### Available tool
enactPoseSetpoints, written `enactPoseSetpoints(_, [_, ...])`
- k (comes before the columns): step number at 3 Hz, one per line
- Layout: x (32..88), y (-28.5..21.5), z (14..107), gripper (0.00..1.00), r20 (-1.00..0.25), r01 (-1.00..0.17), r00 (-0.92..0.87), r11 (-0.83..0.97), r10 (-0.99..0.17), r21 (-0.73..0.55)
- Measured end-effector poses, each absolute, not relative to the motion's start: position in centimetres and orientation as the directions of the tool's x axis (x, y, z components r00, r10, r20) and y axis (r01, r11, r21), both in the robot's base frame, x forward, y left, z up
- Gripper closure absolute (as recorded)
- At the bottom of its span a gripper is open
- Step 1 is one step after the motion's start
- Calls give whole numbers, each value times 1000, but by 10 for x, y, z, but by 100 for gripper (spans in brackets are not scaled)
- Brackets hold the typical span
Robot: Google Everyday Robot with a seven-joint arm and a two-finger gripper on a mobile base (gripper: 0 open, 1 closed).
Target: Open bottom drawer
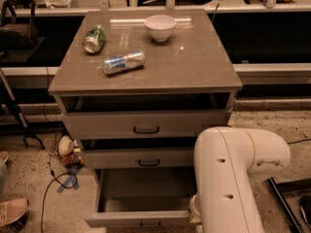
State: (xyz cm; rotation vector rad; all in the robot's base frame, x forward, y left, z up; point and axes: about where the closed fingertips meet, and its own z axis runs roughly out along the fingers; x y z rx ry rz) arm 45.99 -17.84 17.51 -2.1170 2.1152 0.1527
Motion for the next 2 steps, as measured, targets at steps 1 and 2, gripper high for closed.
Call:
enactPoseSetpoints(1, [449, -189, 174, 100, -169, -999, -18, 24, -985, -29])
enactPoseSetpoints(2, [449, -189, 174, 100, -169, -999, -18, 24, -985, -29])
